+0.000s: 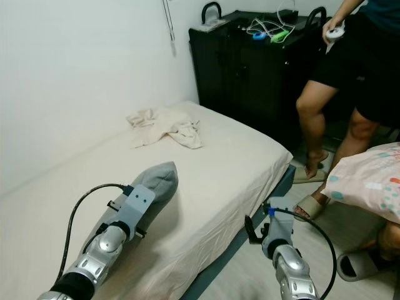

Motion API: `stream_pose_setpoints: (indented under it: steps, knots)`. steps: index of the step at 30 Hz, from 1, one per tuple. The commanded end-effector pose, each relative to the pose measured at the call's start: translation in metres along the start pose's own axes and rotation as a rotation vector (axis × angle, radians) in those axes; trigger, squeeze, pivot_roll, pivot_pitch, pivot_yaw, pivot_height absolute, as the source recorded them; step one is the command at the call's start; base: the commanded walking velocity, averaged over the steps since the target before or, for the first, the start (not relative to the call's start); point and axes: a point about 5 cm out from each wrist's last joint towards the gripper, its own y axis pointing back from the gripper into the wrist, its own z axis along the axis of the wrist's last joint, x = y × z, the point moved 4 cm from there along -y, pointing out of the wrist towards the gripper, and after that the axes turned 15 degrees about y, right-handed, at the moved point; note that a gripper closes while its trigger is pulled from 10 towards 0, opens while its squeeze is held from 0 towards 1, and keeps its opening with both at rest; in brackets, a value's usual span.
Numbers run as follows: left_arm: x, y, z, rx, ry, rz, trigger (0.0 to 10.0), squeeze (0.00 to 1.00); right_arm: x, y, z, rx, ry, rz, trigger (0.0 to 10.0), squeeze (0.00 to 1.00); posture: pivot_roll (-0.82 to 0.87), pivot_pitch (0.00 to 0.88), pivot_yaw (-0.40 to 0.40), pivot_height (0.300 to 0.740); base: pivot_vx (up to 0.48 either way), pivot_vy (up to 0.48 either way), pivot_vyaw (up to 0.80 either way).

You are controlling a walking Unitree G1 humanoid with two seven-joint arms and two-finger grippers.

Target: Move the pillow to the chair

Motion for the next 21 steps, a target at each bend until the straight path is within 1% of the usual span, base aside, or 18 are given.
stream_pose_setpoints:
  steps: [1,4,7,10,12,14,15,16,18,19,21]
  knots:
    - [0.001,0.0,-0.005,0.02,0.015,0.001,10.0,0.0,-0.002,-0.003,0.002,-0.005,0.008,-0.014,10.0,0.0,-0.06,0.0,0.134,0.74,0.0,0.0,0.0]
    - [-0.005,0.001,-0.01,0.034,0.023,-0.023,10.0,0.0,-0.004,-0.005,0.002,-0.005,0.022,-0.038,10.0,0.0,-0.07,0.0,0.172,0.74,0.0,0.0,0.0]
    - [-0.013,0.001,-0.012,0.043,0.008,-0.063,10.0,0.0,-0.001,-0.006,0.002,-0.014,0.01,-0.047,10.0,0.0,-0.08,0.0,0.206,0.74,0.0,0.0,0.0]
    - [-0.018,-0.001,-0.008,0.034,-0.002,-0.092,10.0,0.0,-0.002,-0.007,0.002,-0.016,0.002,-0.062,10.0,0.0,-0.09,0.0,0.214,0.74,0.0,0.0,0.0]
    - [-0.019,-0.001,-0.007,0.031,-0.003,-0.095,10.0,0.0,-0.002,-0.007,0.002,-0.015,0.008,-0.066,10.0,0.0,-0.1,0.0,0.21,0.74,0.0,0.0,0.0]
    - [-0.019,-0.002,-0.007,0.029,-0.002,-0.093,10.0,0.0,-0.001,-0.008,0.002,-0.013,0.037,-0.059,10.0,0.0,-0.1,0.0,0.197,0.74,0.0,0.0,0.0]
    - [-0.017,-0.003,-0.007,0.032,0.018,-0.075,10.0,0.0,0.003,-0.009,0.003,-0.007,0.083,-0.039,10.0,0.0,-0.11,0.0,0.158,0.74,0.0,0.0,0.0]
    - [-0.017,-0.003,-0.007,0.032,0.018,-0.075,10.0,0.0,0.003,-0.009,0.003,-0.007,0.083,-0.039,10.0,0.0,-0.11,0.0,0.158,0.74,0.0,0.0,0.0]
    - [-0.015,-0.003,-0.009,0.037,0.055,-0.043,10.0,0.0,0.009,-0.011,0.004,0.002,0.162,0.002,10.0,0.0,-0.12,0.0,0.114,0.74,0.0,0.0,0.0]
    - [-0.015,-0.003,-0.009,0.037,0.055,-0.043,10.0,0.0,0.009,-0.011,0.004,0.002,0.162,0.002,10.0,0.0,-0.12,0.0,0.114,0.74,0.0,0.0,0.0]
    - [-0.013,-0.003,-0.014,0.053,0.111,-0.005,10.0,0.0,0.016,-0.014,0.005,0.009,0.232,0.063,10.0,0.0,-0.14,0.0,0.026,0.74,0.0,0.0,0.0]
